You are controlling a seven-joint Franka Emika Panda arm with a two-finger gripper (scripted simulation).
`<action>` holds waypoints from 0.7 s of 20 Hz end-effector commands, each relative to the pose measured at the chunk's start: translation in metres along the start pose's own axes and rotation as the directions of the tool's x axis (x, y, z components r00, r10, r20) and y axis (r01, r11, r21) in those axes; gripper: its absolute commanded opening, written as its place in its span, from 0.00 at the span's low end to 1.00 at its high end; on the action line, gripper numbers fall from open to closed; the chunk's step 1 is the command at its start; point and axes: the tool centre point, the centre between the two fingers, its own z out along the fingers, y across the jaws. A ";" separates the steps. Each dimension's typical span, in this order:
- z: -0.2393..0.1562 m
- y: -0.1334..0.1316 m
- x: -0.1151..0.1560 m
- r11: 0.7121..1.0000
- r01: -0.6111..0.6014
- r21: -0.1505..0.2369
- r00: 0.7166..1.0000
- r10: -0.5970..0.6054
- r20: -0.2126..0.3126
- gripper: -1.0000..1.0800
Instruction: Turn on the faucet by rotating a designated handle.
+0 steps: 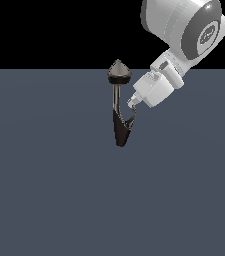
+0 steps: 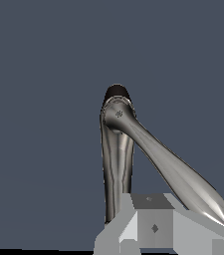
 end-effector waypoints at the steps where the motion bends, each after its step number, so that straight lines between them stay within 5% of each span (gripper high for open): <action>1: 0.001 0.017 0.008 1.000 -0.014 -0.012 1.000 0.014 0.005 0.00; 8: -0.001 0.025 0.004 1.000 0.007 -0.006 1.000 -0.007 0.005 0.00; 14: 0.001 0.044 0.044 1.000 -0.006 -0.013 1.000 0.006 0.006 0.00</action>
